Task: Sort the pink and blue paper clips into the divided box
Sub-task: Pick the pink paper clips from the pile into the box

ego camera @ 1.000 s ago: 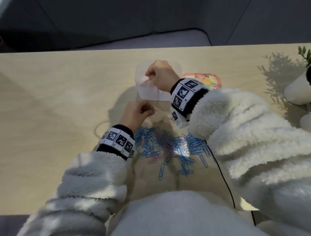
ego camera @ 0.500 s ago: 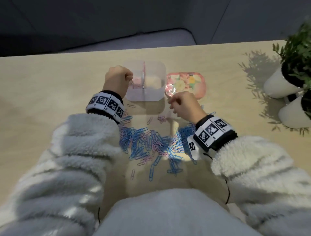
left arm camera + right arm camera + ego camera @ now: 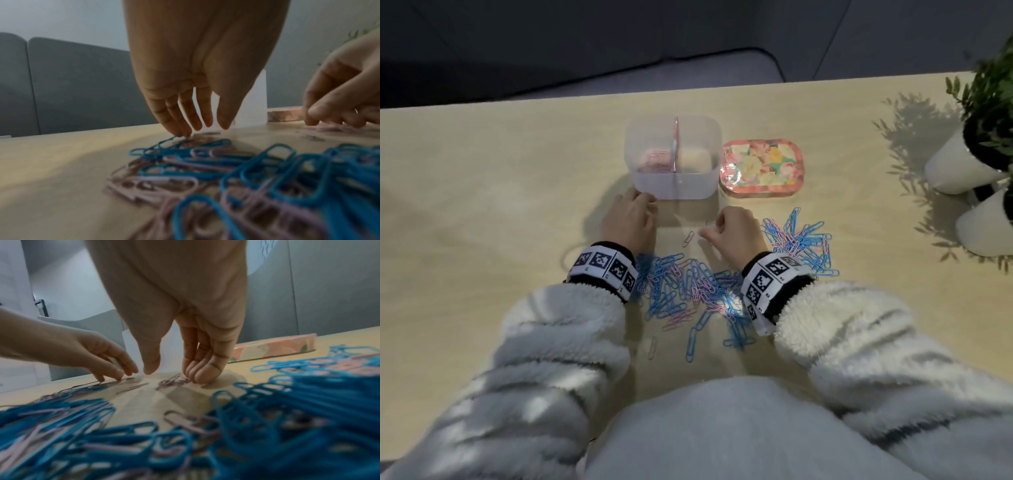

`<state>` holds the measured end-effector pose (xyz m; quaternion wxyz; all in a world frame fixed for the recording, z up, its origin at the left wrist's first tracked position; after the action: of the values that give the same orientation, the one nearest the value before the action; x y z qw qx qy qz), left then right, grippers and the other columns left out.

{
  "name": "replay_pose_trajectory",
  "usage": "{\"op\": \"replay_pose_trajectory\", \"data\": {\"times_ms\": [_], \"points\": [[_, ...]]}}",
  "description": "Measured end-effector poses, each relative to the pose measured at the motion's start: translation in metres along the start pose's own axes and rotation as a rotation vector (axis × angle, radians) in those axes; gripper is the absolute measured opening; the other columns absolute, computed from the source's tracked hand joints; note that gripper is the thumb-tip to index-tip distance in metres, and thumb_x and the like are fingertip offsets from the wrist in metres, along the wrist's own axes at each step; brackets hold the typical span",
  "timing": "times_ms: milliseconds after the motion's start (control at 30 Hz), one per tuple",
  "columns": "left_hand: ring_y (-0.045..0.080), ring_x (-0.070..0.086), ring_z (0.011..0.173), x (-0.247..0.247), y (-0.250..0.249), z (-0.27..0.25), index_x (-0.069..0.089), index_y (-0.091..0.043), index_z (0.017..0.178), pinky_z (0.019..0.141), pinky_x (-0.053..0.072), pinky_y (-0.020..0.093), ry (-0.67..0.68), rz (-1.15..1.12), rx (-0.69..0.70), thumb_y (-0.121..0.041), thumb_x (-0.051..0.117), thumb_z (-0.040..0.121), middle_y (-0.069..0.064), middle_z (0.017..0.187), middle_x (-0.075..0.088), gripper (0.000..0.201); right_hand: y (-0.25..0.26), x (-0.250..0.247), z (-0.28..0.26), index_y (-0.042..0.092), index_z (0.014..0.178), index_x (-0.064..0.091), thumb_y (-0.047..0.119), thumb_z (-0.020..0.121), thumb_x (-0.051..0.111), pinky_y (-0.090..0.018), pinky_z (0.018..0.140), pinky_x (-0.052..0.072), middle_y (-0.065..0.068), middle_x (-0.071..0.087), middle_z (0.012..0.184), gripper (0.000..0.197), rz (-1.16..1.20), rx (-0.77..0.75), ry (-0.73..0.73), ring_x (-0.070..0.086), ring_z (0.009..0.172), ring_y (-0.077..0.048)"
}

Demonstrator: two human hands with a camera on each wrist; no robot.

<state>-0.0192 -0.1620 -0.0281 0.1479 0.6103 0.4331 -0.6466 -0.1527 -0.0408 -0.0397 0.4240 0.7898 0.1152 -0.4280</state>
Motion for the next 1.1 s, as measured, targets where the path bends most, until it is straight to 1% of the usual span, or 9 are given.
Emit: {"op": "replay_pose_trajectory", "data": {"times_ms": [67,233,433,600,700,767,900,1000,1100], "points": [[0.031,0.048,0.105,0.004,0.002,0.004,0.058,-0.005,0.107,0.088,0.042,0.037,0.016,-0.009,-0.007,-0.012,0.05,0.088,0.015,0.115,0.055,0.022,0.007,0.008,0.001,0.0,0.084,0.06,0.028,0.081,0.065,-0.032,0.066,0.038,-0.013,0.06,0.086,0.028,-0.028,-0.033,0.018,0.055,0.081,-0.028],[0.031,0.053,0.1,0.009,-0.002,0.006,0.061,-0.002,0.095,0.085,0.044,0.038,0.056,-0.037,-0.026,-0.012,0.053,0.088,0.017,0.107,0.058,0.015,0.01,0.017,-0.001,0.0,0.091,0.064,0.007,0.085,0.055,-0.035,0.079,0.042,-0.018,0.062,0.101,0.012,-0.086,-0.107,0.065,0.056,0.096,-0.032],[0.031,0.052,0.1,0.025,-0.022,-0.005,0.06,-0.007,0.092,0.086,0.043,0.042,0.115,0.091,0.029,-0.026,0.055,0.087,0.014,0.107,0.055,0.02,0.009,0.018,-0.002,0.001,0.093,0.062,0.001,0.085,0.052,-0.043,0.086,0.047,-0.018,0.057,0.107,0.013,-0.139,-0.096,0.08,0.051,0.103,-0.034],[0.033,0.049,0.101,0.036,-0.037,-0.015,0.058,-0.005,0.099,0.088,0.042,0.042,0.155,0.048,0.09,-0.03,0.059,0.084,0.016,0.106,0.055,0.029,0.013,0.02,-0.007,0.002,0.096,0.057,0.0,0.085,0.054,-0.04,0.083,0.045,-0.017,0.055,0.107,0.012,-0.238,-0.116,0.071,0.05,0.103,-0.033],[0.033,0.05,0.099,0.034,-0.041,-0.018,0.058,-0.003,0.096,0.087,0.042,0.041,0.182,-0.015,0.11,-0.025,0.064,0.081,0.018,0.104,0.055,0.027,0.012,0.02,-0.006,0.002,0.097,0.057,0.0,0.084,0.055,-0.041,0.083,0.046,-0.017,0.058,0.106,0.013,-0.207,-0.092,0.075,0.053,0.101,-0.033],[0.034,0.052,0.098,0.033,-0.045,-0.017,0.059,-0.001,0.095,0.087,0.043,0.043,0.201,-0.031,0.112,-0.017,0.062,0.083,0.019,0.103,0.056,0.02,0.012,0.02,-0.005,0.002,0.098,0.058,0.0,0.084,0.055,-0.04,0.084,0.047,-0.017,0.059,0.107,0.015,-0.21,-0.083,0.098,0.053,0.103,-0.034],[0.036,0.055,0.098,0.038,-0.053,-0.018,0.055,0.0,0.102,0.083,0.046,0.047,0.257,0.117,0.172,-0.005,0.053,0.086,0.02,0.106,0.056,0.017,0.01,0.021,-0.006,0.003,0.094,0.06,-0.005,0.08,0.052,-0.041,0.084,0.047,-0.018,0.059,0.106,0.018,-0.217,-0.11,0.144,0.053,0.102,-0.035],[0.034,0.054,0.097,0.039,-0.058,-0.022,0.051,0.0,0.106,0.077,0.042,0.038,0.242,0.226,0.245,0.0,0.047,0.087,0.018,0.111,0.051,0.02,0.008,0.02,-0.008,0.004,0.092,0.059,-0.005,0.081,0.05,-0.041,0.084,0.046,-0.017,0.057,0.105,0.017,-0.178,-0.155,0.127,0.054,0.098,-0.034],[0.032,0.052,0.098,0.036,-0.061,-0.022,0.051,0.0,0.106,0.074,0.036,0.034,0.245,0.209,0.27,-0.003,0.046,0.088,0.017,0.11,0.051,0.018,0.008,0.019,-0.012,0.003,0.091,0.059,-0.003,0.082,0.051,-0.039,0.082,0.044,-0.016,0.06,0.103,0.014,-0.181,-0.199,0.132,0.055,0.096,-0.032]]}}
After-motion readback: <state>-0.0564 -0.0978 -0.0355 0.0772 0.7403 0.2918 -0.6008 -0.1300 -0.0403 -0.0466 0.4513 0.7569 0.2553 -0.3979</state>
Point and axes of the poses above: each hand's wrist, its own z-axis towards the middle knuckle, its own x-axis out of the palm, y = z × x, the point moved 6 cm from there along z, towards the middle knuckle
